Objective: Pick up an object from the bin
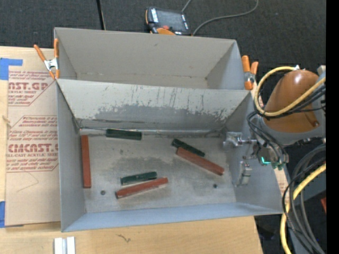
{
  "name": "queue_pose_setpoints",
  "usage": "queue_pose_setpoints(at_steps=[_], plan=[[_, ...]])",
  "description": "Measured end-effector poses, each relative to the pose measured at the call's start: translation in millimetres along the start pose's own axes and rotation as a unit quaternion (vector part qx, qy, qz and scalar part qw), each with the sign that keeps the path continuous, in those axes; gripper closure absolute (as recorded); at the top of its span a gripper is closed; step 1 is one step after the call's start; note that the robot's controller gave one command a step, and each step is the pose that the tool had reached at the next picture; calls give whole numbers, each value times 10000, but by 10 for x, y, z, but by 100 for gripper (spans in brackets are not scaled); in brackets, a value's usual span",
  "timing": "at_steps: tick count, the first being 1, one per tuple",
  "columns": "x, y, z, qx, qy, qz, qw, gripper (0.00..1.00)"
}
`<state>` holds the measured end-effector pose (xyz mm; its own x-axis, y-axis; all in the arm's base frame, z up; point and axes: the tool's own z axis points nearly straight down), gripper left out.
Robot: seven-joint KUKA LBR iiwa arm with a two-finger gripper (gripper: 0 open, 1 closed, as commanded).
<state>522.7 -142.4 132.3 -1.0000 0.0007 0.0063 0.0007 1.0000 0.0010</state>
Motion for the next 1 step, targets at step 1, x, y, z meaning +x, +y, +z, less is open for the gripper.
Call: queue_pose_setpoints(at_steps=[1], plan=[[-33, 311, 648, -9, -9, 1846, 9828, 0]])
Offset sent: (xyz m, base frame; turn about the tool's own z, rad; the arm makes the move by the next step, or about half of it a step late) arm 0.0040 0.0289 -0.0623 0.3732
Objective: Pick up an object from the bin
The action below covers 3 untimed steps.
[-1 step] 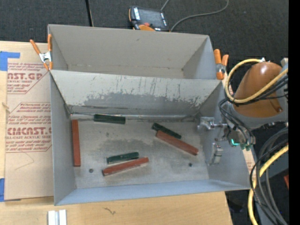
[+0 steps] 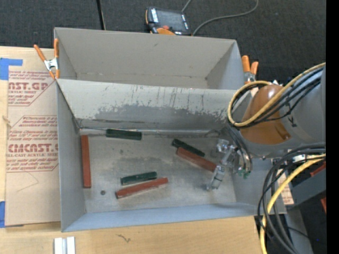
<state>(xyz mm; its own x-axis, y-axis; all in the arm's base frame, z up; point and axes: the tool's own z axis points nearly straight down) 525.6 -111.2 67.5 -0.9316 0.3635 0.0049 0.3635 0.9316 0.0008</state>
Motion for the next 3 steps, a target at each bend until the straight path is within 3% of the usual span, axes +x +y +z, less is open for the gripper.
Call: queue_pose_setpoints(at_steps=[1, 2, 3], plan=[[175, 381, -331, -9, -31, 356, 9994, 0], [-110, 612, -393, -5, -34, 1391, 9903, 0], [-87, 772, -7, 7, -13, 2322, 9727, 0]])
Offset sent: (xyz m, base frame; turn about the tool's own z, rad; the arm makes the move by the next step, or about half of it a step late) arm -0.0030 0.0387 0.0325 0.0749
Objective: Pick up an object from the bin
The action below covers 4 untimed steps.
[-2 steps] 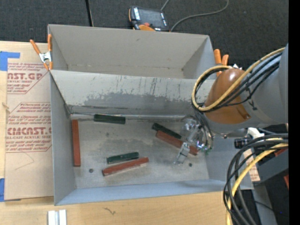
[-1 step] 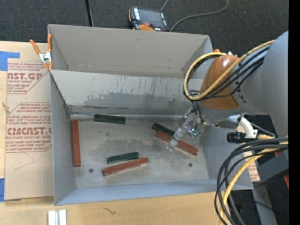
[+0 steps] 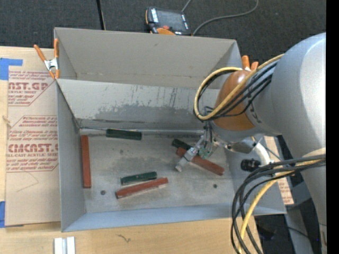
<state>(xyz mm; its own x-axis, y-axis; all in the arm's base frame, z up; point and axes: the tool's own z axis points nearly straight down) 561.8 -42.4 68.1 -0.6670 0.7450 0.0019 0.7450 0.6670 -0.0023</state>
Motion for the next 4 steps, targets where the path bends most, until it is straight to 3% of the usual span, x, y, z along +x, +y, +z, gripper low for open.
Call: queue_pose_setpoints(at_steps=[1, 2, 4], plan=[[4, 1, 6, -5, -12, -7, 10000, 0], [2, 4, 3, -8, -15, -6, 10000, 100], [-15, 27, -1330, -34, -33, -17, 10000, 100]])
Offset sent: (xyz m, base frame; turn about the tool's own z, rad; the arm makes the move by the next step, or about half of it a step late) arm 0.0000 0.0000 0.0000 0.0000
